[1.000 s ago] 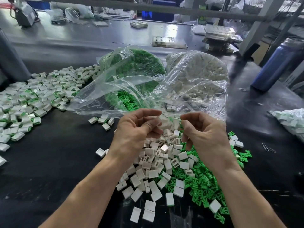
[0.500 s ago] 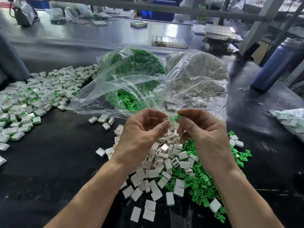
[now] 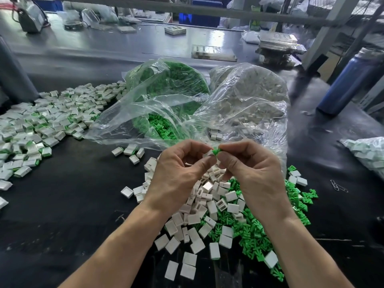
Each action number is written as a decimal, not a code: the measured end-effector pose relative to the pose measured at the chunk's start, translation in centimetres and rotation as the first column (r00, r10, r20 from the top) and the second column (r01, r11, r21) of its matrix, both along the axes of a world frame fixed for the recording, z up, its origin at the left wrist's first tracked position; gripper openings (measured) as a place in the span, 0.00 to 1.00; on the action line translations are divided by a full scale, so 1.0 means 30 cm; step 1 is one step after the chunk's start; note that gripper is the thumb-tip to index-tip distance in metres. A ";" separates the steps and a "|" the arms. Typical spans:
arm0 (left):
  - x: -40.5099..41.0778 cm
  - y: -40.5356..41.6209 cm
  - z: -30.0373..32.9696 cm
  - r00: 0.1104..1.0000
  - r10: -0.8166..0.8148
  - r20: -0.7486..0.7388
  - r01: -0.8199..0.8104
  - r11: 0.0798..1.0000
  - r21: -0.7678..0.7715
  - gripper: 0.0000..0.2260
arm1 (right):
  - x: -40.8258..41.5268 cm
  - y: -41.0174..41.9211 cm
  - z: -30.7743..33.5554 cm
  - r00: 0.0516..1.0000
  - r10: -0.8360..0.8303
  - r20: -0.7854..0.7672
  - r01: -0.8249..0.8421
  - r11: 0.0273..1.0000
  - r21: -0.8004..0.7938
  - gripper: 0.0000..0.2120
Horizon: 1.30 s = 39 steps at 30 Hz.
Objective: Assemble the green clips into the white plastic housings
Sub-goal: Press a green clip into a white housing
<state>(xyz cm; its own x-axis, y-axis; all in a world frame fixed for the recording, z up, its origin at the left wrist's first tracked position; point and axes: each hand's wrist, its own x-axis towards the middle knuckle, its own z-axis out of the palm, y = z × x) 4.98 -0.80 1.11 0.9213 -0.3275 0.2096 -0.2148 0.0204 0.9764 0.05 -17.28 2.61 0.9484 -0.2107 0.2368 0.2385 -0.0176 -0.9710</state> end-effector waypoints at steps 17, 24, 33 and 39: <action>-0.030 -0.031 0.015 0.992 0.118 0.047 -0.117 0.993 -0.017 0.07 | -0.009 0.033 -0.022 0.996 -0.073 -0.051 0.077 0.994 0.081 0.04; -0.038 -0.044 0.023 0.993 0.112 -0.048 -0.117 0.986 -0.116 0.06 | -0.003 0.069 -0.029 0.996 -0.050 -0.075 0.073 0.933 0.352 0.03; -0.036 -0.052 0.017 0.991 0.133 -0.013 -0.133 0.990 -0.049 0.05 | 0.000 0.047 -0.035 0.996 -0.086 -0.036 0.092 0.976 0.195 0.03; -0.019 -0.026 0.013 0.993 0.115 0.021 -0.115 0.992 0.045 0.06 | 0.008 0.001 -0.037 0.996 -0.069 -0.047 0.062 0.986 -0.152 0.04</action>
